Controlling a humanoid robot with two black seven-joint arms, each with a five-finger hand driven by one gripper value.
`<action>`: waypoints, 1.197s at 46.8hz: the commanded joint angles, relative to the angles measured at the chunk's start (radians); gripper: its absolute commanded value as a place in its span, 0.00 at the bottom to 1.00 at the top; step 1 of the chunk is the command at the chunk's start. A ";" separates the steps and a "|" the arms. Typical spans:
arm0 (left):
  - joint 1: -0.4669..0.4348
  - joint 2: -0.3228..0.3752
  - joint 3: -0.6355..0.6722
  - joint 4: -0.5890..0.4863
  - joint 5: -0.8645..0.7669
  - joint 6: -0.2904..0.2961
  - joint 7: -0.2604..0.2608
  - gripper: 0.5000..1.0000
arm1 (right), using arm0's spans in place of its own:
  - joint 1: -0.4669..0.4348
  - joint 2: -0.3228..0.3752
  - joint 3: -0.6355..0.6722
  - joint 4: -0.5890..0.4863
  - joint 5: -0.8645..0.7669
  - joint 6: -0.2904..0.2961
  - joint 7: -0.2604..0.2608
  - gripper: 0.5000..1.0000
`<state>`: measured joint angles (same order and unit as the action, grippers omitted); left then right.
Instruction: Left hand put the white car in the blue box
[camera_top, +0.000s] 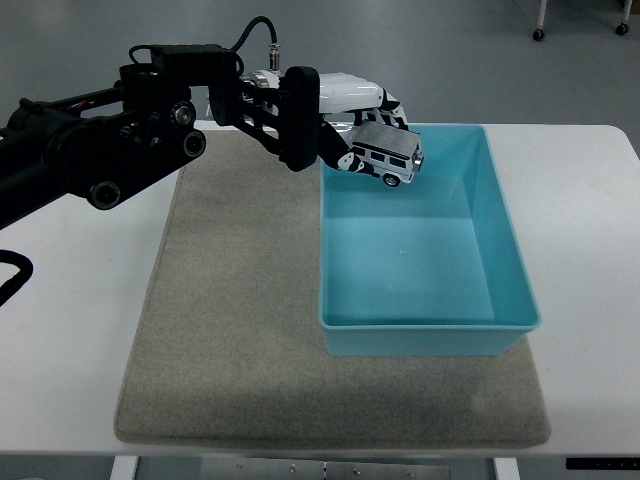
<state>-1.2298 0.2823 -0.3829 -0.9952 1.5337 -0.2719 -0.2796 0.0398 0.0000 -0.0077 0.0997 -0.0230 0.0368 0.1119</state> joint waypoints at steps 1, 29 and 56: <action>0.015 -0.055 0.004 0.018 0.000 0.005 0.011 0.00 | 0.000 0.000 0.000 0.000 0.000 0.000 0.000 0.87; 0.064 -0.084 -0.007 0.036 -0.151 0.022 0.016 1.00 | 0.000 0.000 0.000 0.000 0.000 0.000 0.000 0.87; 0.079 0.138 -0.068 0.239 -0.972 -0.006 0.026 1.00 | 0.000 0.000 0.000 0.000 0.000 0.000 0.000 0.87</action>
<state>-1.1642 0.4083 -0.4551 -0.7992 0.6648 -0.2721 -0.2572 0.0398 0.0000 -0.0077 0.0997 -0.0230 0.0368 0.1120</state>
